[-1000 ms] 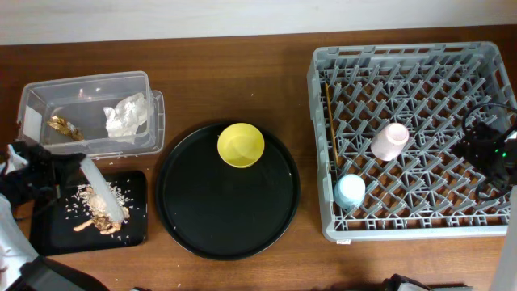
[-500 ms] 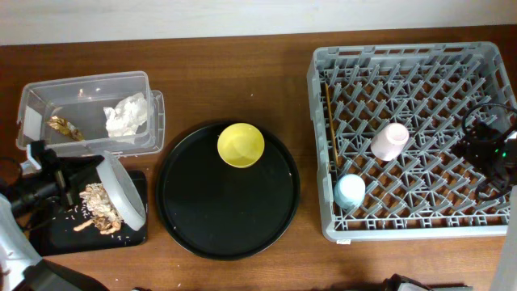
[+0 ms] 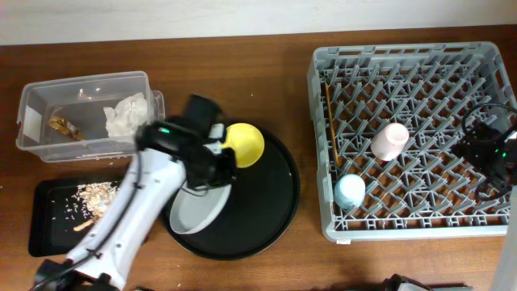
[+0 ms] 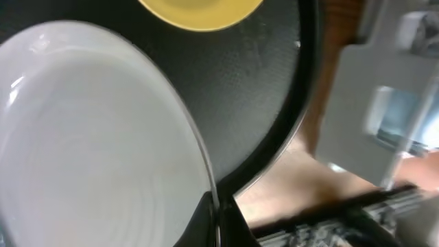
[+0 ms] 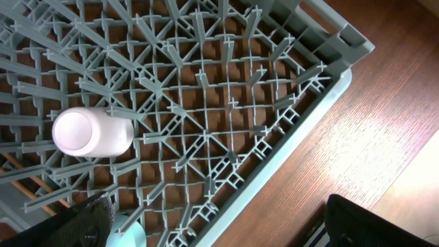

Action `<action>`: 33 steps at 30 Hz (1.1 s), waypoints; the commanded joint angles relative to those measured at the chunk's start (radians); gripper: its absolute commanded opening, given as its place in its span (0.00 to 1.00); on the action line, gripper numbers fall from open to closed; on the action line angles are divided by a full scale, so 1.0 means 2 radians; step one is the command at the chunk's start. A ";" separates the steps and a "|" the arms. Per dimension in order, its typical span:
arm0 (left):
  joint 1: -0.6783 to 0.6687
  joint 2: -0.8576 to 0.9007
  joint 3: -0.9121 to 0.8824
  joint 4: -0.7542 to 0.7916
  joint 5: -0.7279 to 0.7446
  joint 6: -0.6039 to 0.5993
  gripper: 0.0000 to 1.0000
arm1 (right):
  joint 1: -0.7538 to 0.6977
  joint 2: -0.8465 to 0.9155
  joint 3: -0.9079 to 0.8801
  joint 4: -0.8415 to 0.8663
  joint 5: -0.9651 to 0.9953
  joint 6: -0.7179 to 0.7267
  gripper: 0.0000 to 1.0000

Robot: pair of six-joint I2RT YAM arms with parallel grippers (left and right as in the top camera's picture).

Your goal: Sort waste into correct bins and load items into the dishwasher rack

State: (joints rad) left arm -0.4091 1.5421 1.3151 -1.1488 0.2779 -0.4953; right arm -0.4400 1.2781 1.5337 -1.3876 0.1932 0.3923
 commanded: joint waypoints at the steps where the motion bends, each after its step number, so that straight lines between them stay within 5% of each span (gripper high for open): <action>1: -0.092 -0.007 0.004 0.012 -0.139 -0.087 0.01 | -0.003 -0.004 0.002 0.000 0.001 0.005 0.99; 5: -0.169 0.015 0.004 0.015 -0.179 -0.114 0.01 | -0.003 -0.004 0.002 0.000 0.001 0.005 0.99; 10: -0.190 0.105 0.004 0.028 -0.203 -0.137 0.01 | -0.003 -0.004 0.002 0.000 0.001 0.005 0.99; 12: -0.190 0.117 0.004 0.028 -0.203 -0.137 0.15 | -0.003 -0.004 0.002 0.000 0.001 0.005 0.98; 13: -0.190 0.117 0.004 0.028 -0.203 -0.137 0.45 | -0.003 -0.004 0.002 0.000 0.001 0.005 0.99; 14: -0.190 0.117 0.004 0.028 -0.203 -0.137 0.53 | -0.003 -0.004 0.002 0.000 0.001 0.005 0.99; 18: -0.179 0.105 0.029 0.007 -0.209 -0.107 0.54 | -0.003 -0.004 0.002 0.000 0.001 0.005 0.99; 21: -0.120 0.075 0.097 -0.036 -0.260 -0.107 0.54 | -0.003 -0.004 0.002 0.000 0.001 0.005 0.99; 26: 0.080 0.013 0.126 -0.058 -0.283 -0.107 0.55 | -0.003 -0.004 0.002 0.000 0.001 0.005 0.99; 27: 0.123 0.012 0.126 -0.069 -0.283 -0.107 0.61 | -0.003 -0.004 0.002 0.000 0.001 0.005 0.99; 28: 0.153 0.012 0.126 -0.076 -0.283 -0.107 0.99 | -0.003 -0.004 0.002 0.000 0.001 0.005 0.99; 33: 0.263 0.012 0.125 -0.089 -0.253 -0.107 0.99 | -0.003 -0.004 0.002 0.000 0.001 0.005 0.99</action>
State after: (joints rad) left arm 0.0708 1.5791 1.5558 -1.3243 -0.2470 -0.7151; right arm -0.4400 1.2781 1.5333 -1.3876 0.1932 0.3931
